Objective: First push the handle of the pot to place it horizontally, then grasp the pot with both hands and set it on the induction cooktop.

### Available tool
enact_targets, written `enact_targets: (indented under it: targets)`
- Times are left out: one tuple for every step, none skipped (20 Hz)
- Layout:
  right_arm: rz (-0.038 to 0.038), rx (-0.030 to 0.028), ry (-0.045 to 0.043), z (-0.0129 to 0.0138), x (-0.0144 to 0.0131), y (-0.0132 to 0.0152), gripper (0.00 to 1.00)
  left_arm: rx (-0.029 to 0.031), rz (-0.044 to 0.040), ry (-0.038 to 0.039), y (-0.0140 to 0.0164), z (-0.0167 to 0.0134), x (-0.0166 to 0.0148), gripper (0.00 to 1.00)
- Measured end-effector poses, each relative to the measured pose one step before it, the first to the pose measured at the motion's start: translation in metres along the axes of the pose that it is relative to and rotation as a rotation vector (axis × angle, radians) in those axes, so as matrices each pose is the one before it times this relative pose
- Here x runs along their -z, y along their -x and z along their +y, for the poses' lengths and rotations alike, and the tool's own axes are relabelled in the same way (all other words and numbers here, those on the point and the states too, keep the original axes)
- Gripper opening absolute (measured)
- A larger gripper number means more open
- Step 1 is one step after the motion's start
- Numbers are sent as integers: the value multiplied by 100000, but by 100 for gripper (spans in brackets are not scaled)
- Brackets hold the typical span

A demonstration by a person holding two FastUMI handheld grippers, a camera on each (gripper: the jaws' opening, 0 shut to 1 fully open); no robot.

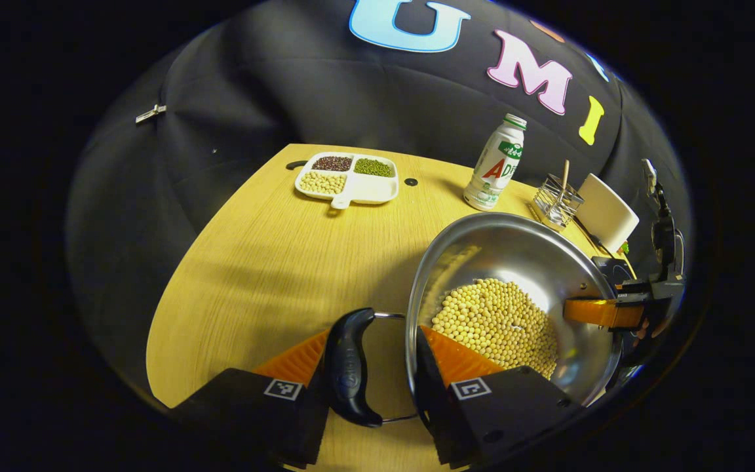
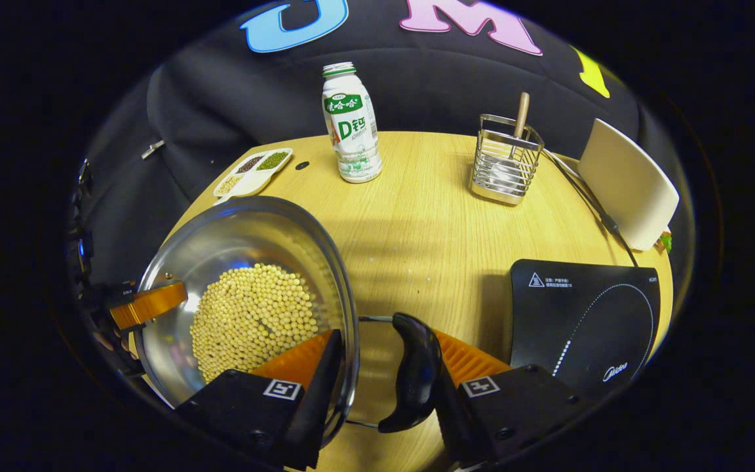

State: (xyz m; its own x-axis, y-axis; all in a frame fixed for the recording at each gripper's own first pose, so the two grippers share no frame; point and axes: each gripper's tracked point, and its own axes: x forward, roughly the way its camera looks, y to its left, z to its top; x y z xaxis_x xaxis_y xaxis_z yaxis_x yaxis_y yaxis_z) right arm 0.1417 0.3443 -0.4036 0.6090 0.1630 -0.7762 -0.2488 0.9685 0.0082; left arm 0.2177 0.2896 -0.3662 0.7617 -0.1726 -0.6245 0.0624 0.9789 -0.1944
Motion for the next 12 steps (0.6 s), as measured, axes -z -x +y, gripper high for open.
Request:
enact_targets:
  targets:
    - [-1361, -246, -41, 65, -92, 7, 74, -582, -217, 1258, 75, 8, 43, 67]
    - [-367, -452, 499, 35, 56, 10, 72, -141, -429, 717, 2, 22, -76, 66]
    - [-1696, -611, -576, -93, -198, 158, 72, -389, -96, 527, 32, 88, 94, 66]
    - [110, -435, -1342, 129, 108, -102, 69, 185, -75, -133, 56, -54, -12, 65]
    - [-1057, -35, -869, 45, -298, -129, 66, -122, 377, 212, -87, -38, 105, 65]
    - [-317, -302, 438, -101, 271, 172, 63, -315, -60, 21, 91, 73, -105, 64]
    - [-1353, 525, -1612, -12, -259, 320, 67, -134, 140, 285, 72, -101, 104, 64]
    - [-503, -46, -555, 68, 177, -303, 64, 9, -387, 362, 5, 0, -80, 63]
    - [-930, 180, 494, 64, 0, 96, 64, -319, -525, 549, 140, -35, 52, 62]
    - [-607, 234, 452, 37, 83, 213, 64, -475, -548, 303, 181, 39, -73, 62]
    - [91, -127, 344, 151, 170, 91, 64, -680, -179, -588, 240, 114, 134, 61]
    - [274, -173, 750, 134, 229, 197, 64, -589, -62, -441, 275, 108, 87, 60]
